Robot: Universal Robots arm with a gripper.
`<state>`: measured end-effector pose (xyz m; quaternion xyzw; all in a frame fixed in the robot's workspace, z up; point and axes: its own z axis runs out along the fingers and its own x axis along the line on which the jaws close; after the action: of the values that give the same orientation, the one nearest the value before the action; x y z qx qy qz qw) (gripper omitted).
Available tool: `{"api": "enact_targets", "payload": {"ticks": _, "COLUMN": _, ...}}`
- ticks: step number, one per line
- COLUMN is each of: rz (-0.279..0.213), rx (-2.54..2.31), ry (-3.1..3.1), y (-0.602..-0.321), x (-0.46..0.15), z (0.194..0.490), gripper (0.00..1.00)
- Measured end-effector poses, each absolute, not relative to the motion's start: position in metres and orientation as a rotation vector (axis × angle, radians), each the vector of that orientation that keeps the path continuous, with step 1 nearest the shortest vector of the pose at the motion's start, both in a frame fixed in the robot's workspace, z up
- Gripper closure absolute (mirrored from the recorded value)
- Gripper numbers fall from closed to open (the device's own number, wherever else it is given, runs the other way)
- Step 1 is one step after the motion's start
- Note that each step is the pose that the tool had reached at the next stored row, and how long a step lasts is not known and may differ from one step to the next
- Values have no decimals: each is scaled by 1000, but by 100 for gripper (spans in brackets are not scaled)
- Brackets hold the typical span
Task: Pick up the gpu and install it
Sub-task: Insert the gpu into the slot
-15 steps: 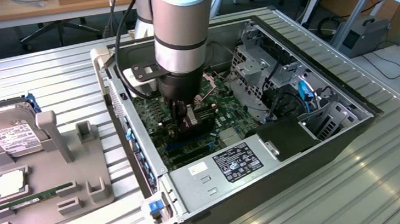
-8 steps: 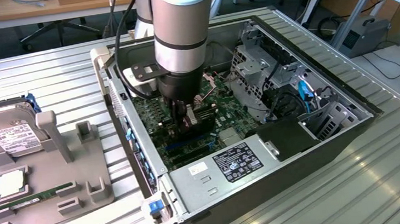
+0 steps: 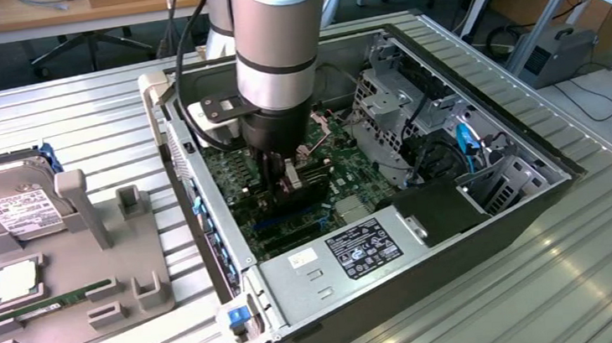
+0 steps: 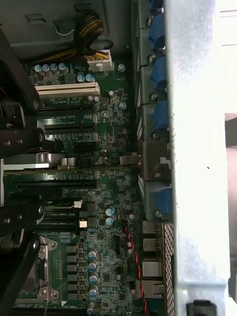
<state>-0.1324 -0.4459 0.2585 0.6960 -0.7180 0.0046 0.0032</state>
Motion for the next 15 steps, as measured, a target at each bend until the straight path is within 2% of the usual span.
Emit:
{"api": "enact_targets", "payload": {"ticks": 6, "rz": 19, "rx": 2180, "ry": -2249, "y": -443, "x": -132, "z": 282, "gripper": 59}}
{"api": "enact_targets", "payload": {"ticks": 11, "rz": 22, "rx": 2177, "ry": -2247, "y": -442, "x": -131, "z": 287, "gripper": 60}}
{"api": "enact_targets", "payload": {"ticks": 13, "rz": 24, "rx": 2175, "ry": -2244, "y": -442, "x": -129, "z": 288, "gripper": 73}}
{"api": "enact_targets", "payload": {"ticks": 14, "rz": 23, "rx": 2173, "ry": -2242, "y": -442, "x": -128, "z": 288, "gripper": 73}}
{"api": "enact_targets", "payload": {"ticks": 15, "rz": 19, "rx": 2171, "ry": -2240, "y": -442, "x": -125, "z": 288, "gripper": 79}}
